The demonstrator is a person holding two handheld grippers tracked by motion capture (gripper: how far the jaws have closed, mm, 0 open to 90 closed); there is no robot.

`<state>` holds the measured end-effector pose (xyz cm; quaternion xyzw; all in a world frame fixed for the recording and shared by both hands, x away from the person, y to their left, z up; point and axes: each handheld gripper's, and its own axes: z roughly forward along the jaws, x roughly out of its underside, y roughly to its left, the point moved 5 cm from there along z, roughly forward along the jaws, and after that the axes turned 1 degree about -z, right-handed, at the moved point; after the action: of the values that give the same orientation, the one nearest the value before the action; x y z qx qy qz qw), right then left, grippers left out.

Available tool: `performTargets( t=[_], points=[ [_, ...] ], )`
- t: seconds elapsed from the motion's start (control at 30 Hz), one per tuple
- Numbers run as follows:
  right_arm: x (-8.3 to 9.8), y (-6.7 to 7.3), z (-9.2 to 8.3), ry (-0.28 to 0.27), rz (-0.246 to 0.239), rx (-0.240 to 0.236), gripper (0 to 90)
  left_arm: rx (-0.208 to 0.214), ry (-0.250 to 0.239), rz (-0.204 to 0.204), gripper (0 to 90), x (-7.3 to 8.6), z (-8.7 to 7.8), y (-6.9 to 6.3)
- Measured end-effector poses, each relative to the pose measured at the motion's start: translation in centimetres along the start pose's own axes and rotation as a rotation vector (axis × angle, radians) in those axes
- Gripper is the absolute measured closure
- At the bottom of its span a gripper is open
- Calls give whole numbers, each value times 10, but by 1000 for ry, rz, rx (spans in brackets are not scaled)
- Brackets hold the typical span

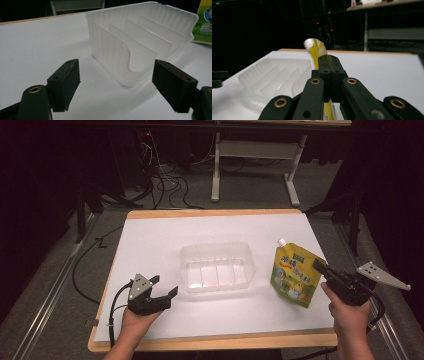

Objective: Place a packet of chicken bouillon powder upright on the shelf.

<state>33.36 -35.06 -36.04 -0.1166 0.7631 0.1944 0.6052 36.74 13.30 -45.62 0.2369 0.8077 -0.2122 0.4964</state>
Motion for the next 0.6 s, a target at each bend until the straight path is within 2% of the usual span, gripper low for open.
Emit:
performTargets(
  t=[0.07, 0.2, 0.3, 0.4, 0.5, 0.6],
  points=[
    [-3, -1, 1, -13, -3, 12, 900, -5, -1, 7, 240, 2, -3, 0],
    [-5, -12, 9, -38, -39, 82, 900, -18, 8, 11, 252, 8, -9, 0],
    [3, -18, 16, -19, -38, 103, 900, -18, 9, 6, 262, 9, -11, 2],
    [5, -19, 12, -24, -48, 101, 898, -13, 7, -2, 269, 8, -10, 2],
    [10, -18, 7, -27, -57, 108, 886, 2, 7, 9, 273, 6, -4, -1],
    [16, -17, 0, -18, -49, 109, 877, 17, 6, 10, 283, 4, 3, -5]
  ],
)
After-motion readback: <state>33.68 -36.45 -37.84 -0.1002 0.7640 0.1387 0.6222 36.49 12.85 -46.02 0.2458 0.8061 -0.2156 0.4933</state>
